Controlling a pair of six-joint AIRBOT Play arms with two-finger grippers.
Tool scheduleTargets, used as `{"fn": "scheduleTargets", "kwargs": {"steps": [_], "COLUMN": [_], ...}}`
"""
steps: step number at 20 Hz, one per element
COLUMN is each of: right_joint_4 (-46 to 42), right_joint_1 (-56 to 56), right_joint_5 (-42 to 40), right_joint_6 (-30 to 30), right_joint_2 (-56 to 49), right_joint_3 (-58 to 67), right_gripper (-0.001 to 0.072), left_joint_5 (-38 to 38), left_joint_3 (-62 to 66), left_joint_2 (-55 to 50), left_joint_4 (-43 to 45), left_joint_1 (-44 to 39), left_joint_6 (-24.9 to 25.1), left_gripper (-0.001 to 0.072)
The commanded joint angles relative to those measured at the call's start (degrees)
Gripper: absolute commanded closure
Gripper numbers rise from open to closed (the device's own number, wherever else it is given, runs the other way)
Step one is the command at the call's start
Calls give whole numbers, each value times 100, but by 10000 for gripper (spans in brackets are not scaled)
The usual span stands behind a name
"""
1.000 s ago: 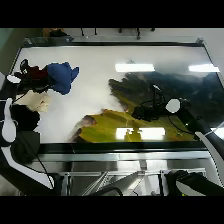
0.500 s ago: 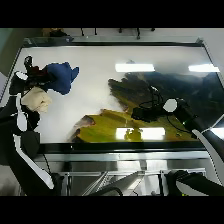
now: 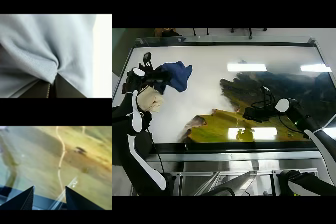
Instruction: Fold the shirts.
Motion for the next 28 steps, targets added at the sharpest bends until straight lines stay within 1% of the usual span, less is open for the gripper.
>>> {"fn": "scheduleTargets", "kwargs": {"steps": [1, 2, 4, 5, 6, 8, 9, 10, 12, 13, 14, 15, 17, 19, 20, 22, 24, 28], "right_joint_4": [402, 411, 310, 188, 17, -286, -369, -468, -632, -697, -734, -737, -752, -750, -748, -734, -542, 780], "right_joint_1": [0, -4, -17, -24, -72, -374, -614, -866, -1377, -1637, -1875, -2074, -2441, -2776, -2944, -3200, -3252, -3239], "right_joint_5": [26, 31, 44, 57, 146, 592, 833, 1080, 1707, 2046, 2317, 2479, 2601, 2546, 2485, 2439, 2326, 1996], "right_joint_6": [-396, -481, -553, -553, -551, -549, -549, -551, -551, -553, -614, -754, -940, -1071, -1167, -1346, -1683, -2590], "right_joint_2": [63, 136, 339, 470, 608, 931, 1102, 1248, 1475, 1567, 1628, 1652, 1668, 1613, 1510, 1172, 697, -411], "right_joint_3": [2, 24, 164, 254, 345, 492, 501, 501, 501, 501, 498, 498, 498, 498, 498, 498, 498, 496], "right_gripper": [278, 278, 277, 277, 277, 277, 277, 277, 275, 269, 269, 269, 270, 271, 275, 277, 277, 277], "left_joint_5": [-553, -911, -1585, -1904, -2216, -2857, -3027, -3056, -2859, -2745, -2675, -2682, -3003, -3488, -3724, -3921, -3722, -2905], "left_joint_3": [9, 9, 7, 7, 7, -9, -160, -389, -1025, -1314, -1502, -1604, -1596, -1532, -1554, -1930, -2723, -4325], "left_joint_2": [997, 1331, 1917, 2111, 2232, 2288, 2291, 2288, 2288, 2286, 2286, 2286, 2299, 2312, 2312, 2415, 2653, 2981], "left_joint_4": [-2090, -2409, -2310, -2057, -1735, -1023, -782, -654, -308, -52, 258, 595, 1106, 1523, 1576, 1587, 1681, 1620], "left_joint_1": [-221, -352, -758, -1027, -1300, -1958, -2330, -2697, -3397, -3698, -3923, -4074, -4148, -4024, -3910, -3676, -3423, -2653], "left_joint_6": [682, 813, 791, 629, 354, -262, -426, -476, -507, -505, -529, -807, -1176, -1445, -1554, -1578, -1558, -1497], "left_gripper": [689, 689, 689, 689, 689, 689, 689, 689, 686, 578, 95, 15, 16, 17, 16, 17, 16, 16]}}
